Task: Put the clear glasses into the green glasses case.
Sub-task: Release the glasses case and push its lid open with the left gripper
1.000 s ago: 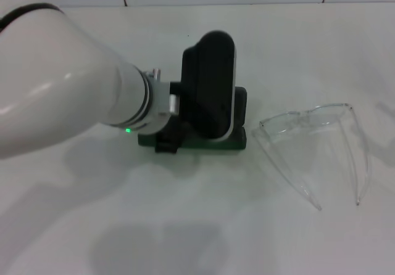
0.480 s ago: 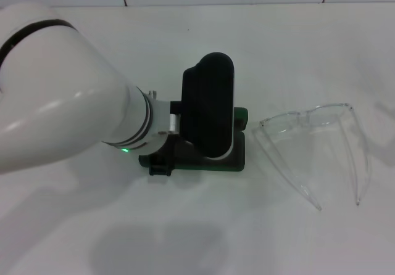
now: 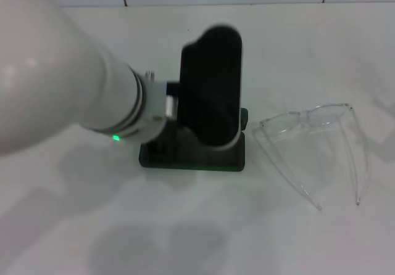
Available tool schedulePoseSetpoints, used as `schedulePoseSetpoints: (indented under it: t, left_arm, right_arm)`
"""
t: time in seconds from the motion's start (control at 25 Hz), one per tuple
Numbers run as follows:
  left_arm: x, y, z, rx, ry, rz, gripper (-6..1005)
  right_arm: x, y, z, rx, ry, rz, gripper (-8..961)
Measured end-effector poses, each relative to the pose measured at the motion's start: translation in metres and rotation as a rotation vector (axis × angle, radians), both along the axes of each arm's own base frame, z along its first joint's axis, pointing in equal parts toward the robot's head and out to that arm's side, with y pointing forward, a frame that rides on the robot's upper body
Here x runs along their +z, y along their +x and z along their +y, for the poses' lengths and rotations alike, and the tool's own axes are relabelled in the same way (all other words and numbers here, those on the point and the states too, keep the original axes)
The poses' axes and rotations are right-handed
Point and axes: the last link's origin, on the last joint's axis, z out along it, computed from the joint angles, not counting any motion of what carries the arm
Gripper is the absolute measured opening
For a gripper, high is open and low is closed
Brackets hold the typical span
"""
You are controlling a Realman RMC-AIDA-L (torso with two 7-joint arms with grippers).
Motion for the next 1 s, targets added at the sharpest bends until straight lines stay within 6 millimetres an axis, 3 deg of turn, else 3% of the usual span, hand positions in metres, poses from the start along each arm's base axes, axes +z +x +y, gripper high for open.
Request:
schedulePoseSetpoints:
  t: [0.32, 1.0]
  left_arm:
    - [0.027, 0.018, 0.017, -0.085, 0.068, -0.074, 366]
    - [-0.001, -0.001, 0.034, -0.098, 0.016, -0.013, 433]
  right_arm:
    - [0.001, -0.001, 0.003, 0.004, 0.002, -0.003, 839]
    - [0.002, 0.007, -0.001, -0.048, 0.017, -0.004, 837]
